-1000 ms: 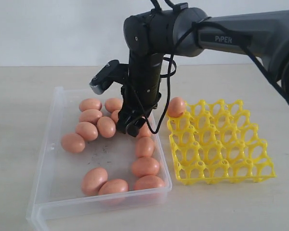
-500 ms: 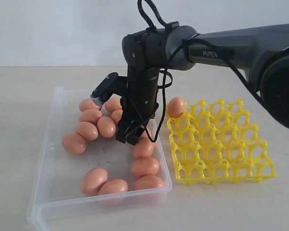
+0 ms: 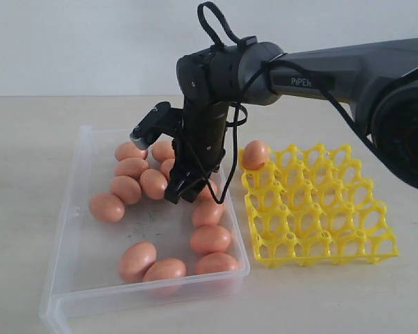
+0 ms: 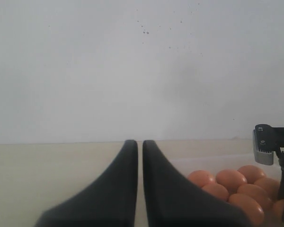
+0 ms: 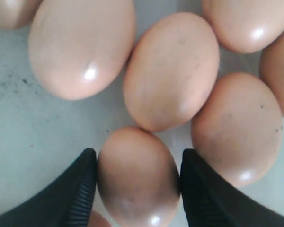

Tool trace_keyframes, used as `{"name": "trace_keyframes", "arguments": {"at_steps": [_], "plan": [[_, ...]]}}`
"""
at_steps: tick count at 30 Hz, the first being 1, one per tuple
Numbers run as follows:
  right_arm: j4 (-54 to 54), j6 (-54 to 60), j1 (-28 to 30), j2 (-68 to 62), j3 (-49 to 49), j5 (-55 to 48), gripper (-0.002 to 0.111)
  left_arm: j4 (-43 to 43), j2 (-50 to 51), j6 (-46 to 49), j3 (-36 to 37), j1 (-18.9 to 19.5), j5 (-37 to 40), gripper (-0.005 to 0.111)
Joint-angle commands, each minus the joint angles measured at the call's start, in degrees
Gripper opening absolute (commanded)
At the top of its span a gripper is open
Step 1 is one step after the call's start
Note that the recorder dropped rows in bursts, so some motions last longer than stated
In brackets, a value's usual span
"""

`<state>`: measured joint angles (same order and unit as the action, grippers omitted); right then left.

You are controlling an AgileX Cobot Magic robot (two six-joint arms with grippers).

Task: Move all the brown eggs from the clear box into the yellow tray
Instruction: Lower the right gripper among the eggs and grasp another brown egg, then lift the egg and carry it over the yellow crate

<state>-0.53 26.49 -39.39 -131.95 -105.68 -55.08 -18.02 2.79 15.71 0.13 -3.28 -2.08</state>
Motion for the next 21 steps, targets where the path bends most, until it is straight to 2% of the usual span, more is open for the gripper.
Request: {"name": "trace_keyframes", "arguments": {"at_steps": [1,2,8,11,17,21], "plan": [[0.53,-0.28,0.22,-0.17,-0.42,0.27,0.009,-0.26,0.23,0.26,-0.13,-0.16,-0.9,0.004],[0.53,-0.53,0.22,-0.17,-0.42,1.35,0.0,-0.26,0.23,0.26,-0.13,-0.16,-0.9,0.004],[-0.79,-13.97,0.22,0.3,0.99,20.02,0.0,-0.26,0.23,0.26,-0.13,-0.16,-0.9,0.004],[-4.13,-15.73,-0.12,1.7,5.15,31.99,0.0,-0.26,0.23,0.26,-0.13,-0.16,-0.9,0.004],[-9.39,-16.85,-1.1,7.57,21.03,60.89,0.0,-0.26,0.23,0.26,-0.13,-0.16,-0.9,0.004],[-9.39,-22.34,-1.23,12.24,36.27,85.78,0.0,-0.26,0.23,0.26,-0.13,-0.16,-0.9,0.004]]}}
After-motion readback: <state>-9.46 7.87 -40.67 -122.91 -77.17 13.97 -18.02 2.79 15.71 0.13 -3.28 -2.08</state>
